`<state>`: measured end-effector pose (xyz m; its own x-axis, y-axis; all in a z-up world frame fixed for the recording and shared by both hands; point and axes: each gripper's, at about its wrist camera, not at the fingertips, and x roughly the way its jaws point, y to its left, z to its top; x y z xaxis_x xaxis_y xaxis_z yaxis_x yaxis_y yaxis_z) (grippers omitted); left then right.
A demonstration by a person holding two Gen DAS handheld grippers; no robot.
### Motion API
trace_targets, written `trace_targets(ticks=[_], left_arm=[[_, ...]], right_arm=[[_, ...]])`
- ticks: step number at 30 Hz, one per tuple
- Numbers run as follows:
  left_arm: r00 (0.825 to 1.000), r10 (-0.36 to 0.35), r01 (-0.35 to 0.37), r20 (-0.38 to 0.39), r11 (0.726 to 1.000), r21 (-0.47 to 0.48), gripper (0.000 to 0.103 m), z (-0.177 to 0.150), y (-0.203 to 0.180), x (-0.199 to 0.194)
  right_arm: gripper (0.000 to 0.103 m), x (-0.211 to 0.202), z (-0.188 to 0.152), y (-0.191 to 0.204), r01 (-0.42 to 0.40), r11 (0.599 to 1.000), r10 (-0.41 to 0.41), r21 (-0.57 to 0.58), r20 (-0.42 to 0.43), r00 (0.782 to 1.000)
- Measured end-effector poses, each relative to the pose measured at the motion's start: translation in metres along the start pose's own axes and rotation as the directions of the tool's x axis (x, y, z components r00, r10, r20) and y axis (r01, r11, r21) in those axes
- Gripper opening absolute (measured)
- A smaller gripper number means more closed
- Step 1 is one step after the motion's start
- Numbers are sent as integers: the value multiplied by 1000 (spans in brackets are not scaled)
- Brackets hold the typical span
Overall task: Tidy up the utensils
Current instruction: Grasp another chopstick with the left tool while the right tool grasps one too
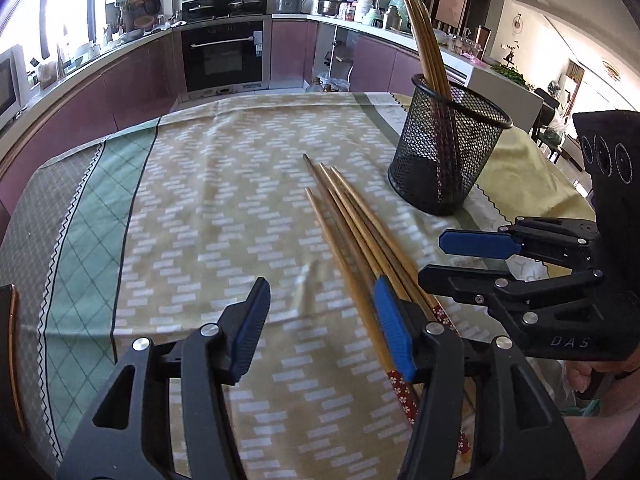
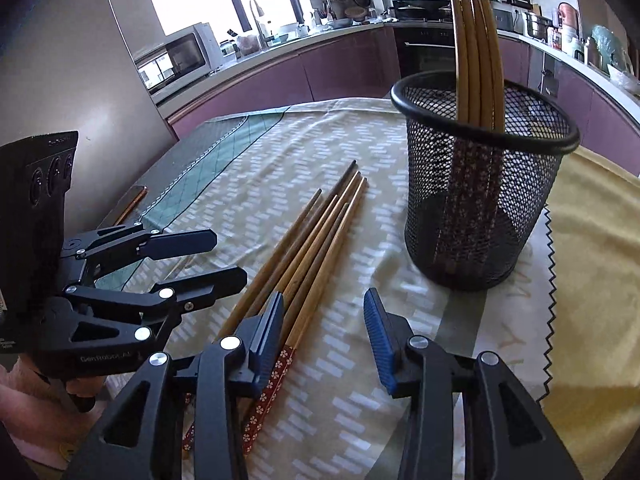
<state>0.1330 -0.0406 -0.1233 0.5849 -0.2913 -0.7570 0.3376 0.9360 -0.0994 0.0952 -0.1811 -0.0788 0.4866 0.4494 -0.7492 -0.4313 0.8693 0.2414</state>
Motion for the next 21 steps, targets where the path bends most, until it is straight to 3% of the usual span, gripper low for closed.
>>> trace_targets(ticks=[15,21], left_arm=[[999,21,-19,-39,999,37,53,0,-11,7],[998,40,-37,-50,998,56,47,-2,-10,7]], right_arm=[[34,6,0,7,74,997,-74,-29,-17,997],[31,6,3,7,108,993,-109,-50,-25,994]])
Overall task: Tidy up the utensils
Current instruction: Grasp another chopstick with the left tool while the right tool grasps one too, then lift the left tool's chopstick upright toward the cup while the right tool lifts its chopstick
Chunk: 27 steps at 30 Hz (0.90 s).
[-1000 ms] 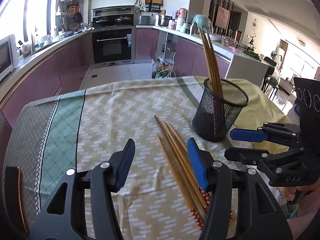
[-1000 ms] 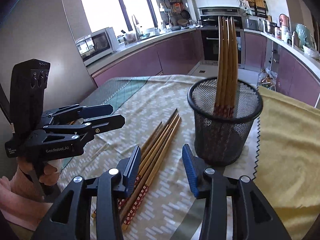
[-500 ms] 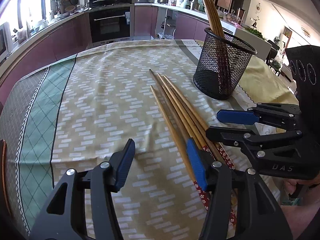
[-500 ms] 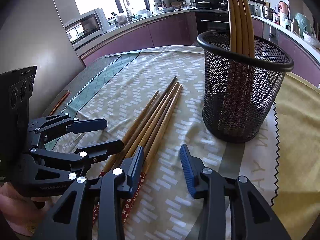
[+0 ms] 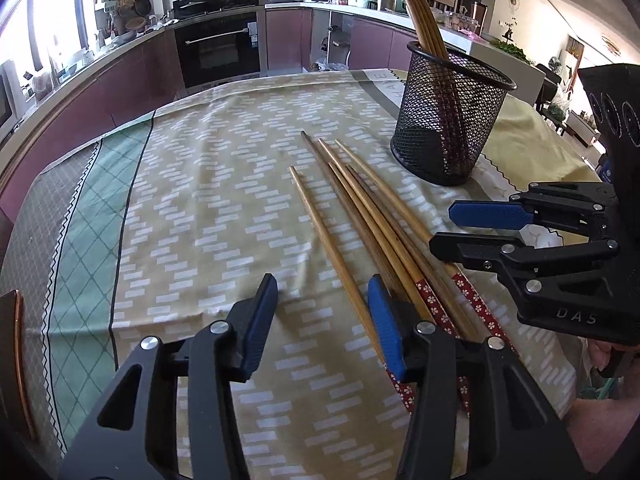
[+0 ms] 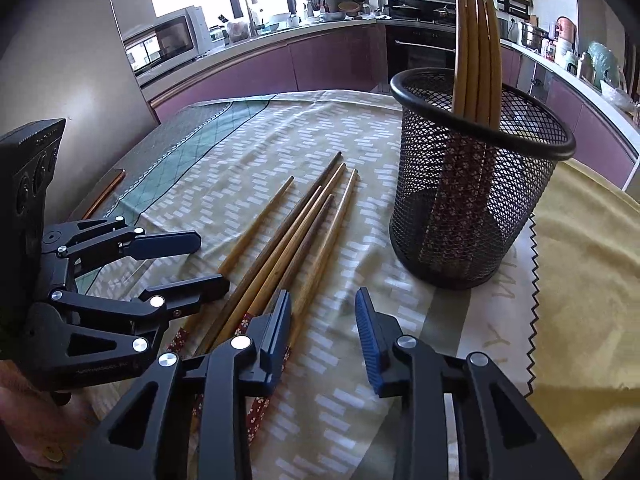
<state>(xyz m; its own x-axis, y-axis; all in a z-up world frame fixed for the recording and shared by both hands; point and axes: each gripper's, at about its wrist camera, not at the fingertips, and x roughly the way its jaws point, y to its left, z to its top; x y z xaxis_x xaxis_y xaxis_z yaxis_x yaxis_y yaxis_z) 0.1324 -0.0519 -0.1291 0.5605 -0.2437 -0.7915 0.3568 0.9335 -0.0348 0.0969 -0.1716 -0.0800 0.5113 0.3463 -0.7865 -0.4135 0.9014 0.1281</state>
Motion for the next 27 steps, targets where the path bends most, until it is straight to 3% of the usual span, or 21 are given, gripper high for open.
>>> trace_targets(ticks=[10,17,27], left_arm=[[1000,3,-3,-10,1000,-28,33,12,5,6],[1000,-8,7,-11,998,-63,14,17,8,10],[1000,-20,20,-3,994,-107,8,14,13,8]], right_arm=[[21,15,11,2,16,1000,-16,-1,-4,1000],[9,16,13,-5,10,999,-10,38,5,1000],[6,10,11,-14,-17,996,15,91,24,1000]])
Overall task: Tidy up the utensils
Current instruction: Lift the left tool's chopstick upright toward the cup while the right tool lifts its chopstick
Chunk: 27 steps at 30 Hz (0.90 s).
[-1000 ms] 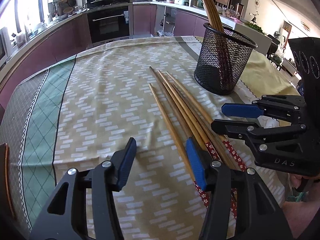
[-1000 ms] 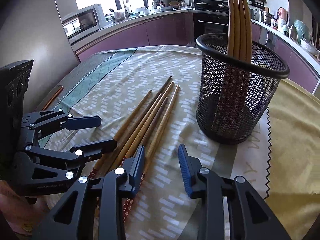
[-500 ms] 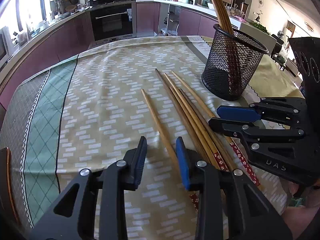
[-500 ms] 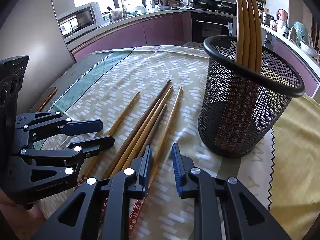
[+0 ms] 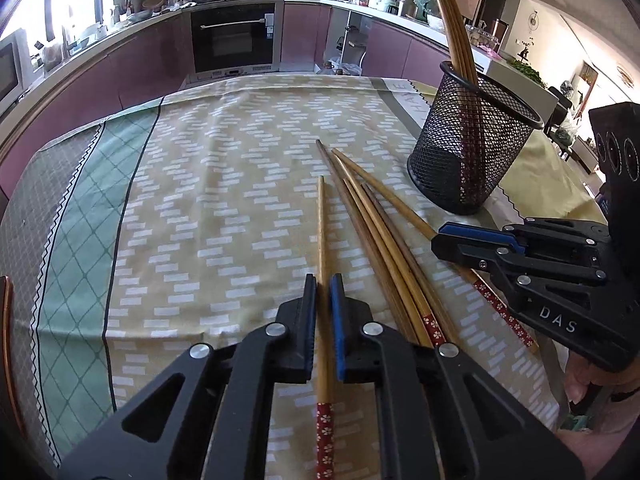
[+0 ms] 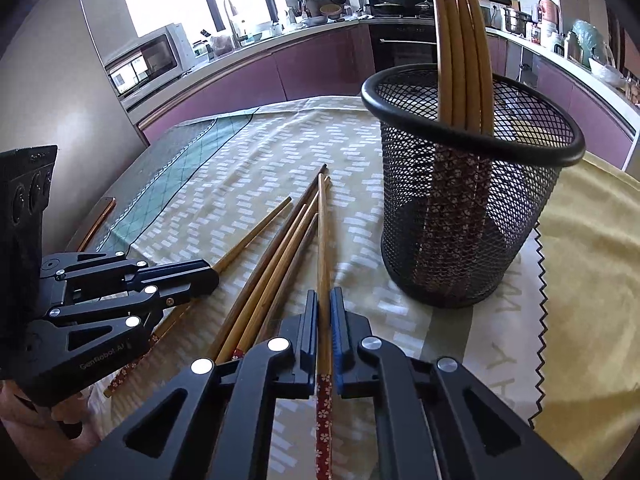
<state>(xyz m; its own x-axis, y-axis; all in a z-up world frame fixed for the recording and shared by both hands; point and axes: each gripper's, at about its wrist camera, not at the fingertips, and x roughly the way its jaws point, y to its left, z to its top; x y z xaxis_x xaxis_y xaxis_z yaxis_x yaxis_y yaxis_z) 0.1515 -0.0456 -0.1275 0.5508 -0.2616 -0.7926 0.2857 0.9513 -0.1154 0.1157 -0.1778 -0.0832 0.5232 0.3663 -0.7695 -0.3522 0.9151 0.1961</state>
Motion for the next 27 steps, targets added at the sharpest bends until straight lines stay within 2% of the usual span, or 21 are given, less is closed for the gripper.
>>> trace_targets(ticks=[13,27], left_arm=[[998,-43,42,41,999,15,8,-1,-5,-22],[985,-140,137,102,990,36,8,8,-16,-60]], right_arm=[[6,-21,-3,-1,-68,998,68,-3,42,997],[6,-64,1,3,-96,995,101,-38,155,983]])
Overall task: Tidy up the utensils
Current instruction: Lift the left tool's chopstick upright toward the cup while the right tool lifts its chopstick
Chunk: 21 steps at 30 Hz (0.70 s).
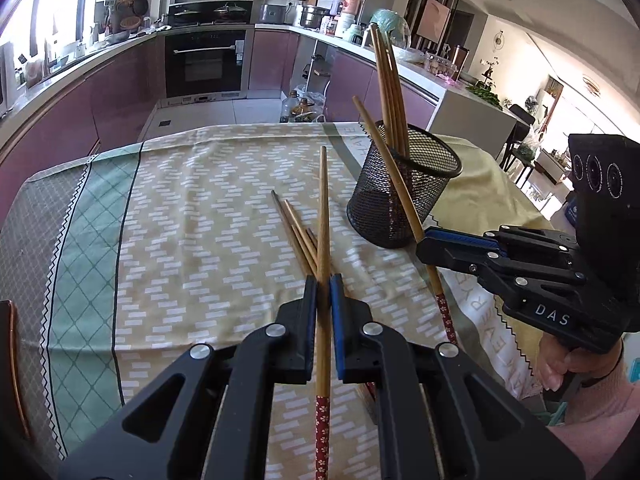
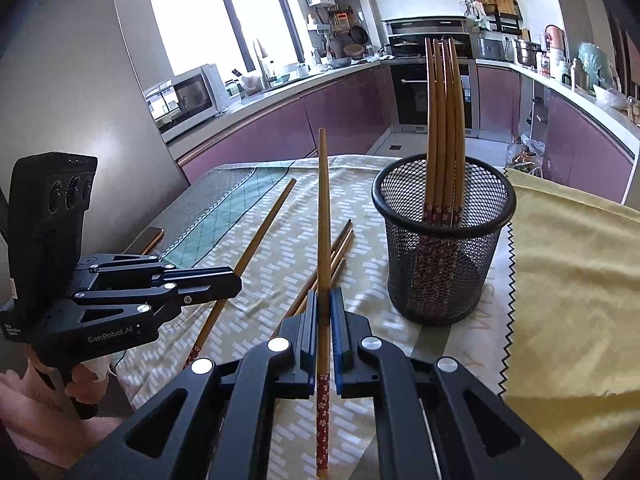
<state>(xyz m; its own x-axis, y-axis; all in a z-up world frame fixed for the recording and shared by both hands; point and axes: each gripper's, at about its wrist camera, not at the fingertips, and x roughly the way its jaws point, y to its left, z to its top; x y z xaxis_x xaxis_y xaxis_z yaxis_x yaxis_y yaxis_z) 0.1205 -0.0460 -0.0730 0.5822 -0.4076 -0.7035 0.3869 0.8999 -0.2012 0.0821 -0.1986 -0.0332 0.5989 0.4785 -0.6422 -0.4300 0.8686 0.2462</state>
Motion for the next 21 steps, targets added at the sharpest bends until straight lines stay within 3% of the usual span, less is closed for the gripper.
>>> trace_targets(ticks=[21], left_arm=[[988,-82,79,127,996,30,8,32,-20,-57]], right_arm=[[6,-54,24,-17,27,999,-30,22,173,984]])
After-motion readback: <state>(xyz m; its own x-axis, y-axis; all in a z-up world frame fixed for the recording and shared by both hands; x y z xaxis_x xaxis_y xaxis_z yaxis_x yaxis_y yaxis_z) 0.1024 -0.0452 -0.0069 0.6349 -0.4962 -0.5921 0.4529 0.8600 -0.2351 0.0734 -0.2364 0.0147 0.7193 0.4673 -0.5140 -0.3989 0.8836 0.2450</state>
